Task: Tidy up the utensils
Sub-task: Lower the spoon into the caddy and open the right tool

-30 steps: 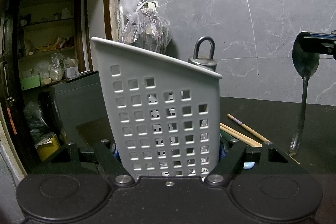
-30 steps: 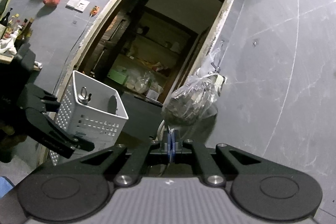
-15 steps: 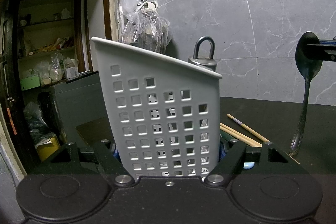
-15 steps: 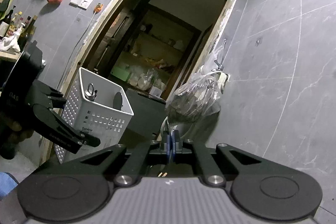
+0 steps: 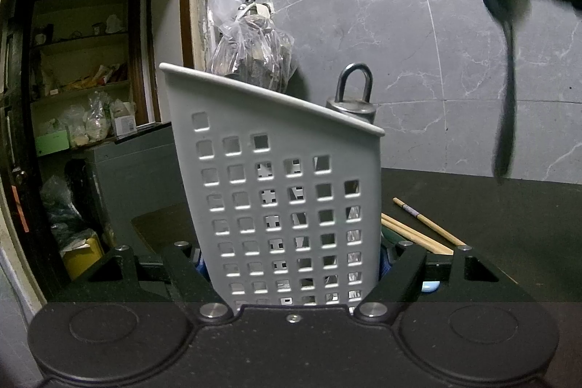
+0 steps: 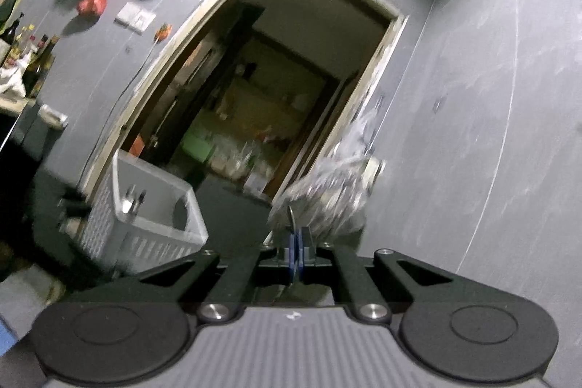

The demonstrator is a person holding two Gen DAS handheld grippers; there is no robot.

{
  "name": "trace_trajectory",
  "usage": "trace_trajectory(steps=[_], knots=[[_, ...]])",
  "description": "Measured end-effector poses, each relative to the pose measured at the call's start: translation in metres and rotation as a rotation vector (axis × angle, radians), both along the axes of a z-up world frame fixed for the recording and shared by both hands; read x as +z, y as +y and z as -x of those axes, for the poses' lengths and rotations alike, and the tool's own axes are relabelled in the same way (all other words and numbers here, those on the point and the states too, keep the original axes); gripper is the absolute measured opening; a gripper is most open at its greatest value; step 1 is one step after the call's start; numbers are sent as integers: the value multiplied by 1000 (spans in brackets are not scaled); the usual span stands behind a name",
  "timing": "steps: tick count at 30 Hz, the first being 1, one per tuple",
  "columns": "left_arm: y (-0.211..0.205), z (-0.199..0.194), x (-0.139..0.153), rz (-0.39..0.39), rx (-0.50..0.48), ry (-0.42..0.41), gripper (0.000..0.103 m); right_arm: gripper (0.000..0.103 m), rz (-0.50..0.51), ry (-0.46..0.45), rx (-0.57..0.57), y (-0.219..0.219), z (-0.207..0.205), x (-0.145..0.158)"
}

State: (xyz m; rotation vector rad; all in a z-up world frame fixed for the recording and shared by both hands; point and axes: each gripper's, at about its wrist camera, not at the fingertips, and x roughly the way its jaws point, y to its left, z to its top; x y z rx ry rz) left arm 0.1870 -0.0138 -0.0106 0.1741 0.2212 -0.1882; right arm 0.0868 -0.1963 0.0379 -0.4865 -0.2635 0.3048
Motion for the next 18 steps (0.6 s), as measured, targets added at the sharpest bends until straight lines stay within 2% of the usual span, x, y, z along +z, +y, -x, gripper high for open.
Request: trace_trajectory(steps=[4, 10, 15, 18], knots=[[-2, 0, 1, -3, 4, 1, 78, 3, -54, -117, 29, 3, 1, 23], [-5, 2, 3, -2, 8, 5, 78, 3, -135, -271, 153, 24, -11, 63], [-4, 1, 3, -2, 9, 4, 78, 3, -177, -254, 259, 45, -30, 78], [-4, 1, 3, 0, 9, 4, 78, 3, -202, -211, 304, 54, -41, 76]])
